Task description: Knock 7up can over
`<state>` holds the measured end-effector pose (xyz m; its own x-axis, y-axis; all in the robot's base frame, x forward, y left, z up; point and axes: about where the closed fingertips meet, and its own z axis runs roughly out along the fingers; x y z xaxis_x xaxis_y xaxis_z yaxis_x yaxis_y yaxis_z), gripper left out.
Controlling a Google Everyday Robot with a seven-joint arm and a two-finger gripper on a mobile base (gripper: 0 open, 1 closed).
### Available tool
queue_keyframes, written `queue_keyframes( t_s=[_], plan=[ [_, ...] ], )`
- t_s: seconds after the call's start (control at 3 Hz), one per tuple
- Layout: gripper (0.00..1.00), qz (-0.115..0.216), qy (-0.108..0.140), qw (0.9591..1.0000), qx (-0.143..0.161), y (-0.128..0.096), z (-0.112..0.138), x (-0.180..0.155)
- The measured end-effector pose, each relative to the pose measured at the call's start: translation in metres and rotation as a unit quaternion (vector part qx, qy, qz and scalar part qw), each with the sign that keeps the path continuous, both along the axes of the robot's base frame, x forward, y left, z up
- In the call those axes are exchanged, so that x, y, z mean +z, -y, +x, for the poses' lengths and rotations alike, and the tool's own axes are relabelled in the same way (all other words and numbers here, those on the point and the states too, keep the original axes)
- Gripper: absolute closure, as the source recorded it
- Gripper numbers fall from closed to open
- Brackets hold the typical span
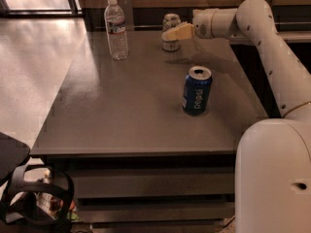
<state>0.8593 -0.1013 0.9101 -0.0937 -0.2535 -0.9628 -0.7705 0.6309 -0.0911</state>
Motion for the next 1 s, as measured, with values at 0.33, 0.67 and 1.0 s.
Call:
queue_keyframes(
  t_s=[0.33,0.67,1.0],
  plan=[
    [0.00,0.017,-0.013,0.9997,0.015,-0.014,0.004,-0.007],
    [0.00,0.027,-0.019,0.9992,0.022,-0.022,0.006,-0.011],
    [0.12,0.028,-0.021,0.9991,0.025,-0.026,0.007,-0.013]
  ],
)
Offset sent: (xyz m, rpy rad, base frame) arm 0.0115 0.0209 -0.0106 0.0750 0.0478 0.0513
